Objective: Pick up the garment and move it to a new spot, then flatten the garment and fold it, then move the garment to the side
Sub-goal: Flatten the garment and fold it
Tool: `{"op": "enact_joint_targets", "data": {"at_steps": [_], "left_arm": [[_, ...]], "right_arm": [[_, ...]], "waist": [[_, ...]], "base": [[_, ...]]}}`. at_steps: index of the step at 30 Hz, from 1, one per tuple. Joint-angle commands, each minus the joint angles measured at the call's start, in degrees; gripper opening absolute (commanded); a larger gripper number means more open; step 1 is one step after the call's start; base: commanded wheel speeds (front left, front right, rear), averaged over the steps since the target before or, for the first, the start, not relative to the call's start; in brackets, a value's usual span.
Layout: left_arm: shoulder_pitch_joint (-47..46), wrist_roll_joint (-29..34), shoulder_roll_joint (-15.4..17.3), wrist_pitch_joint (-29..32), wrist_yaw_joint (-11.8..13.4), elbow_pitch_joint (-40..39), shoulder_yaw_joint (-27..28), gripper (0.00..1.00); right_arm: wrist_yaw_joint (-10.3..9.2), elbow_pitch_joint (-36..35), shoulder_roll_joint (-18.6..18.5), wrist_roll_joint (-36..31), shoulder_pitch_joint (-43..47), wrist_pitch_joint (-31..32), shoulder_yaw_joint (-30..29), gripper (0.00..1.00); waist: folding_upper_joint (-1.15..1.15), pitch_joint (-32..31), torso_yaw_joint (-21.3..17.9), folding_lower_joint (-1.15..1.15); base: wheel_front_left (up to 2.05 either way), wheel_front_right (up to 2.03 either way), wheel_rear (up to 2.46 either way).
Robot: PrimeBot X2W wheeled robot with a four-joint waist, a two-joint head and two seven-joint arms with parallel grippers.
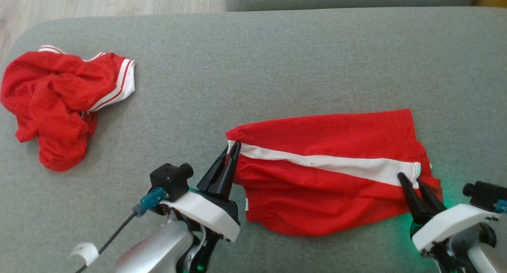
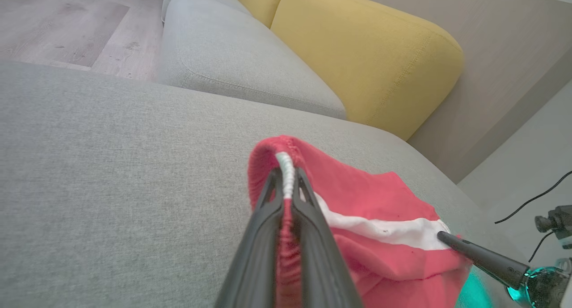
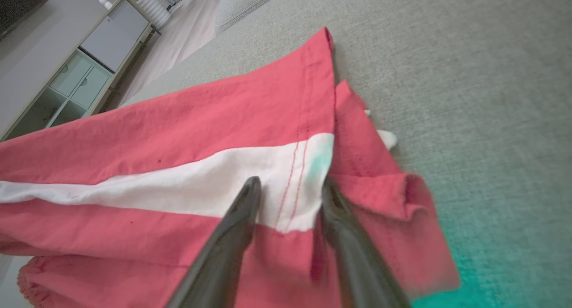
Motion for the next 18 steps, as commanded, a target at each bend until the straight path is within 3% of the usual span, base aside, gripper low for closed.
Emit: {"op": "enact_joint_targets", "data": {"at_steps": [1,2,12,18], "left_arm": [[-1.9,-0.5,0.3,-0.6,-0.3,-1.1,2.0,0.00],[-1.8,-0.5,0.3,-0.6,-0.4,-1.0,2.1,0.00],[-1.6,0.6,1.6,-0.6,-0.6,-1.6,3.1,0.00],[-10.3,4.1,3.4,0.9,-0.8,-2.7,4.5,0.00]], "right_arm": [[0.41,-1.5,-1.9,0.3,-0.9,-0.7,1.0,0.18],[0.41,-1.4,-2.0,0.3,-0.9,-0.9,1.1,0.00],[0.41,-4.4,-4.1,-2.1,-0.3,-5.5,-1.8,0.00],[0.41,-10.9,-8.2,-2.9,-6.8,-5.2,-6.5,0.00]], "waist": [[0.00,-0.3,0.1,0.00],[0.00,-0.5,0.1,0.00],[0.00,-2.8,-1.3,0.00],[0.00,-0.8,-3.7,0.00]], "base": [[0.00,0.00,0.00],[0.00,0.00,0.00],[0.00,0.00,0.00],[0.00,0.00,0.00]]}}
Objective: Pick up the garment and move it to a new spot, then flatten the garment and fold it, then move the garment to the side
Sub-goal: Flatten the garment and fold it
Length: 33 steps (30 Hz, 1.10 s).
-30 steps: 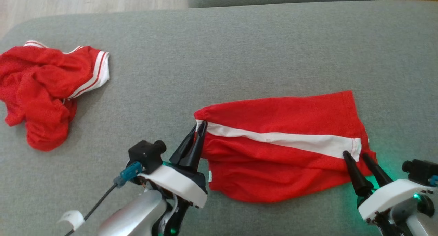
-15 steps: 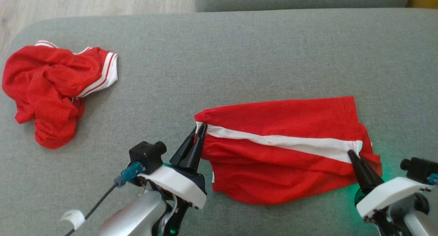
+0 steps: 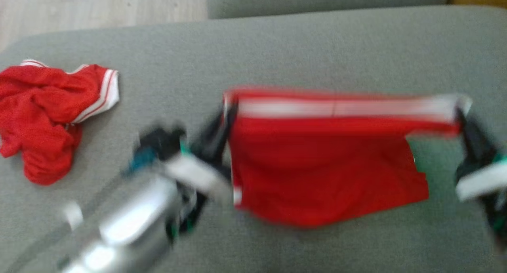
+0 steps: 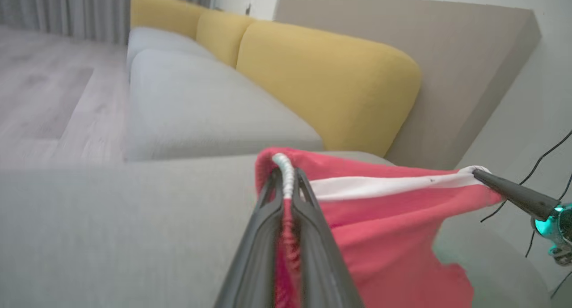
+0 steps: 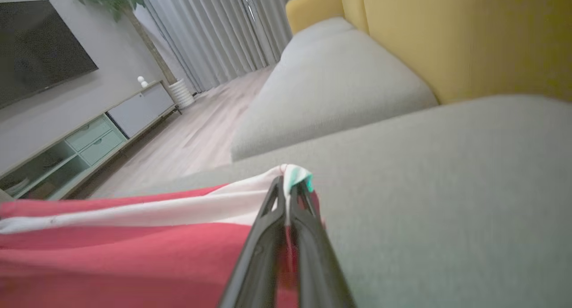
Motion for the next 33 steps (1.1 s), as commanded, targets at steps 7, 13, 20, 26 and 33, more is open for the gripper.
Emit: {"op": "enact_joint_targets", "data": {"at_steps": [7,13,20,26,33], "left_arm": [[-27.4,4.7,-0.6,1.9,-3.3,4.1,6.8,0.00],[-42.0,6.6,-4.7,-0.6,-6.5,12.0,10.6,0.00],[-30.5,6.8,-6.8,-1.9,-9.0,15.6,10.1,0.00],[-9.2,7.0,-8.1,-2.0,-9.2,13.9,12.4,0.00],[10.4,11.3,-9.4,-2.0,-8.4,7.1,15.4,0.00]], "right_arm": [[0.41,-1.7,-7.2,-1.4,-24.4,1.4,-2.0,0.00],[0.41,2.3,-9.2,-2.3,-38.8,-1.8,-0.8,0.00],[0.41,4.2,-10.3,-0.4,-32.2,-4.7,3.7,0.00],[0.41,6.8,-8.2,1.7,-15.7,-6.2,5.6,0.00],[0.41,4.2,-6.3,2.5,-0.6,-7.7,3.4,0.00]], "waist": [[0.00,6.7,-3.4,0.01],[0.00,9.0,-4.9,0.01],[0.00,9.0,-5.6,0.01],[0.00,8.4,-5.5,0.01],[0.00,4.9,-5.5,0.01]], "base": [[0.00,0.00,0.00],[0.00,0.00,0.00],[0.00,0.00,0.00],[0.00,0.00,0.00],[0.00,0.00,0.00]]}}
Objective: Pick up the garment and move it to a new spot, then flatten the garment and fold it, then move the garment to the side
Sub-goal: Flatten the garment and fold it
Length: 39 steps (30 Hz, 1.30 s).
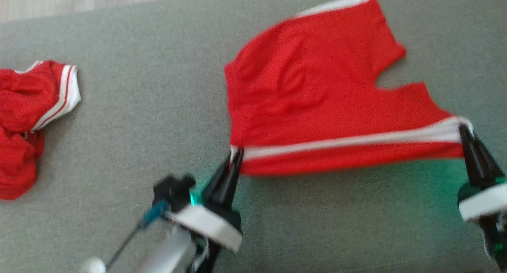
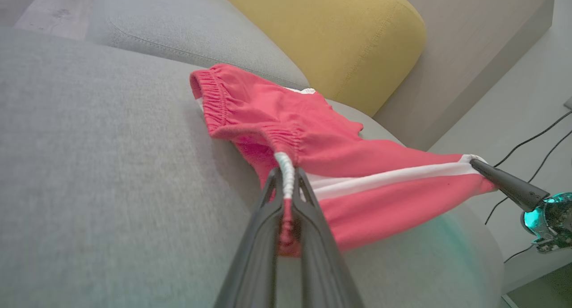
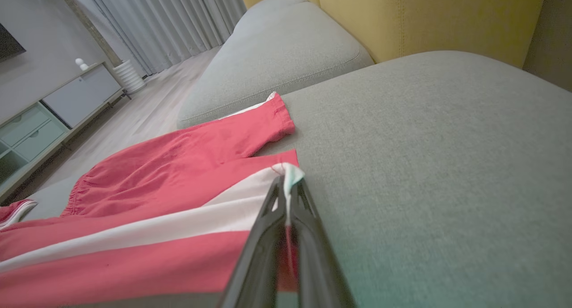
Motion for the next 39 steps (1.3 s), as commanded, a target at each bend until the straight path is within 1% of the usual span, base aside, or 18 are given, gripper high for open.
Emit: {"op": "enact_joint_targets", "data": {"at_steps": [1,3,4,6,9,13,16,21,27,33,39], "left_arm": [[1.7,1.0,0.9,-0.3,0.9,-3.0,3.1,0.00],[5.5,2.0,1.2,-0.3,1.5,-5.4,3.5,0.00],[5.5,2.0,1.2,-0.3,1.5,-5.4,3.5,0.00],[8.2,2.3,1.7,-0.3,2.1,-7.8,3.6,0.00],[9.8,2.0,2.1,-0.1,2.7,-11.3,3.9,0.00],[7.5,1.4,2.0,2.9,2.3,-13.3,3.5,0.00],[3.5,0.6,0.5,5.0,1.8,-12.7,3.6,0.00],[-4.6,-1.4,-2.7,6.5,0.6,-7.7,4.4,0.00],[-13.2,-3.4,-4.9,6.1,-0.5,-0.3,4.3,0.00],[-19.2,-5.8,-5.5,2.8,-1.1,6.6,3.3,0.00],[-24.2,-10.3,-5.6,0.4,-1.2,9.6,-0.1,0.00]], "right_arm": [[0.37,-2.4,-1.8,-0.1,2.1,-0.9,-1.1,0.00],[0.37,-4.2,-1.4,-0.6,5.1,-0.4,-2.5,0.00],[0.37,-4.2,-1.4,-0.6,5.1,-0.4,-2.5,0.00],[0.37,-6.2,-0.9,-1.3,7.4,0.4,-4.3,0.00],[0.37,-9.2,0.1,-2.6,9.5,2.3,-7.2,0.00],[0.37,-12.1,1.5,-4.3,8.6,6.4,-9.6,0.00],[0.37,-11.9,2.3,-4.8,5.1,9.6,-10.4,0.00],[0.37,-8.6,3.0,-5.4,-3.6,13.9,-10.3,0.00],[0.37,-2.4,3.0,-6.0,-14.7,16.1,-8.2,0.00],[0.37,5.0,2.7,-5.7,-23.1,15.7,-4.8,0.00],[0.37,11.4,2.4,-4.4,-29.7,12.4,-1.2,0.00]], "waist": [[0.00,-1.5,-0.1,0.01],[0.00,-2.6,-0.2,0.01],[0.00,-2.6,-0.2,0.01],[0.00,-3.4,-0.1,0.01],[0.00,-4.0,0.2,0.01],[0.00,-3.6,1.0,0.01],[0.00,-2.5,2.1,0.01],[0.00,0.6,3.9,0.01],[0.00,3.8,5.6,0.01],[0.00,6.7,6.6,0.01],[0.00,9.4,6.6,0.01]], "base": [[0.00,0.00,0.00],[0.00,0.00,0.00],[0.00,0.00,0.00],[0.00,0.00,0.00],[0.00,0.00,0.00],[0.00,0.00,0.00],[0.00,0.00,0.00],[0.00,0.00,0.00],[0.00,0.00,0.00],[0.00,0.00,0.00],[0.00,0.00,0.00]]}}
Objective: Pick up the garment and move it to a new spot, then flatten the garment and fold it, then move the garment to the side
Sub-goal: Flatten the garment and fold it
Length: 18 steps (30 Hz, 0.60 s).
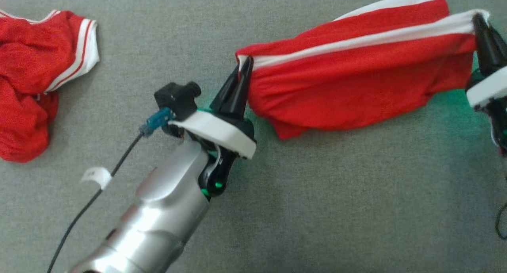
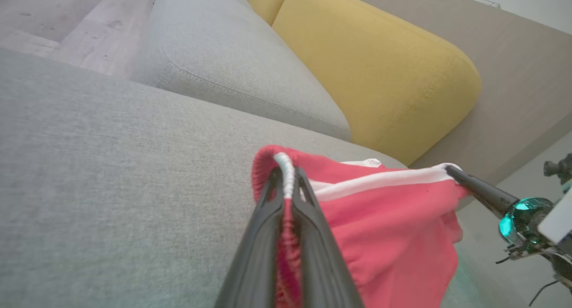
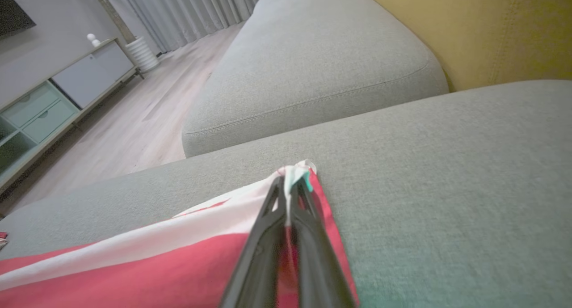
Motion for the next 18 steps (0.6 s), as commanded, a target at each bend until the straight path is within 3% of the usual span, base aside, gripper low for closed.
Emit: {"op": "enact_joint_targets", "data": {"at_steps": [1,5,6,7,9,10,12,13,14,15,18], "left_arm": [[-3.2,-1.1,0.3,-1.0,0.0,-0.9,0.6,0.05],[-6.4,-3.2,0.3,-1.4,-0.2,0.1,-1.6,0.02],[-7.1,-3.6,0.3,-1.4,-0.2,0.3,-2.1,0.05],[-7.8,-3.8,0.3,-1.4,-0.2,0.5,-2.4,0.10],[-8.9,-3.6,0.3,-1.5,0.1,0.7,-2.4,0.19],[-8.9,-3.6,0.3,-1.5,0.1,0.7,-2.4,0.19],[-9.5,-2.7,0.3,-1.5,0.8,0.9,-1.9,0.45],[-9.4,-2.5,0.3,-1.5,1.1,0.9,-1.6,0.60],[-9.2,-2.3,0.3,-1.5,1.2,0.9,-1.3,0.86],[-9.0,-1.9,0.3,-1.5,1.4,0.8,-1.1,1.00],[-7.5,0.3,0.3,-1.5,2.5,0.2,0.0,1.00]], "right_arm": [[0.37,-0.2,-1.8,0.6,-2.0,-1.2,1.3,0.00],[0.37,2.5,-2.0,1.9,-5.4,-3.0,4.0,0.00],[0.37,2.9,-2.0,2.3,-6.1,-3.5,4.8,0.02],[0.37,3.4,-2.0,2.8,-6.8,-4.0,5.6,0.16],[0.37,4.4,-2.0,3.5,-8.0,-5.1,7.0,1.00],[0.37,4.4,-2.0,3.5,-8.0,-5.1,7.0,1.00],[0.37,4.9,-2.0,3.8,-9.0,-7.8,8.3,1.00],[0.37,5.4,-1.9,4.1,-9.2,-8.9,8.9,1.00],[0.37,5.8,-1.8,4.6,-9.2,-9.7,9.6,1.00],[0.37,6.1,-1.9,5.0,-9.1,-10.4,10.3,1.00],[0.37,6.4,-2.9,6.8,-7.6,-12.3,12.0,1.00]], "waist": [[0.00,1.2,-0.1,-0.01],[0.00,2.7,-0.5,-0.01],[0.00,3.1,-0.7,-0.01],[0.00,3.3,-0.8,-0.01],[0.00,3.7,-1.1,-0.01],[0.00,3.7,-1.1,-0.01],[0.00,4.0,-1.4,-0.01],[0.00,4.0,-1.4,-0.01],[0.00,3.9,-1.5,-0.01],[0.00,3.7,-1.5,-0.01],[0.00,2.8,-1.3,-0.01]], "base": [[0.00,0.00,0.00],[0.00,0.00,0.00],[0.00,0.00,0.00],[0.00,0.00,0.00],[0.00,0.00,0.00],[0.00,0.00,0.00],[0.00,0.00,0.00],[0.00,0.00,0.00],[0.00,0.00,0.00],[0.00,0.00,0.00],[0.00,0.00,0.00]]}}
